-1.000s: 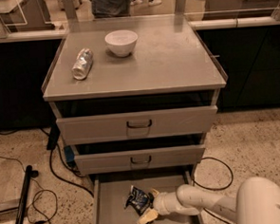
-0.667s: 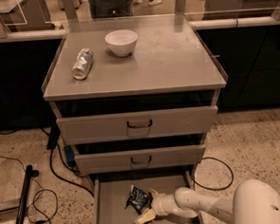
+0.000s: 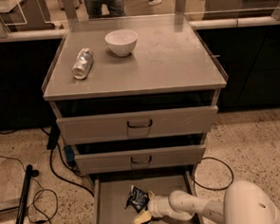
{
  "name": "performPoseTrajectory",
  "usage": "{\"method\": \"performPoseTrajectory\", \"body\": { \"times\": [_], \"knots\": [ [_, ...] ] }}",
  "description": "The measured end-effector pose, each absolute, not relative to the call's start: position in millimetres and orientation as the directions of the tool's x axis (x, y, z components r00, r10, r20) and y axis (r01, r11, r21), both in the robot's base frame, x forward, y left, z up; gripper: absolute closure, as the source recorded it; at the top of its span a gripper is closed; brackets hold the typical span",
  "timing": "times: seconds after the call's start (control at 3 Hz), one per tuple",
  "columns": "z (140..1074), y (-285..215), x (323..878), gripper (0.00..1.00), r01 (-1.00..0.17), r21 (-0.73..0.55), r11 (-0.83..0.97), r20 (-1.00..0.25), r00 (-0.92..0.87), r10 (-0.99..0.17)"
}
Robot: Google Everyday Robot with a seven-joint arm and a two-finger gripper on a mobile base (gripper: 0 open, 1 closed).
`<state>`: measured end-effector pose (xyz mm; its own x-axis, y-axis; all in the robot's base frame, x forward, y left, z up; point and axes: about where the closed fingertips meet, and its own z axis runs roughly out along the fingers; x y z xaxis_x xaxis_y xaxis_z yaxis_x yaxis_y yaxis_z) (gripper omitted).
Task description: Pick blue chip bag from bottom drawer and place on counter
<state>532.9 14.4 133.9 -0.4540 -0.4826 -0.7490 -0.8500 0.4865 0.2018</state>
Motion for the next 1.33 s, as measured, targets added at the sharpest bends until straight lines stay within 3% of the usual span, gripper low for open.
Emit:
{"method": "performPoseTrajectory", "body": {
  "times": [0.33,1.33],
  "knots": [
    [133.1,15.5,532.8,0.18,-0.85,0.202,0.486,-0.749,-0.454,-0.483],
    [133.1,15.6,532.8,0.88,-0.85,0.202,0.486,-0.749,-0.454,-0.483]
  ]
}}
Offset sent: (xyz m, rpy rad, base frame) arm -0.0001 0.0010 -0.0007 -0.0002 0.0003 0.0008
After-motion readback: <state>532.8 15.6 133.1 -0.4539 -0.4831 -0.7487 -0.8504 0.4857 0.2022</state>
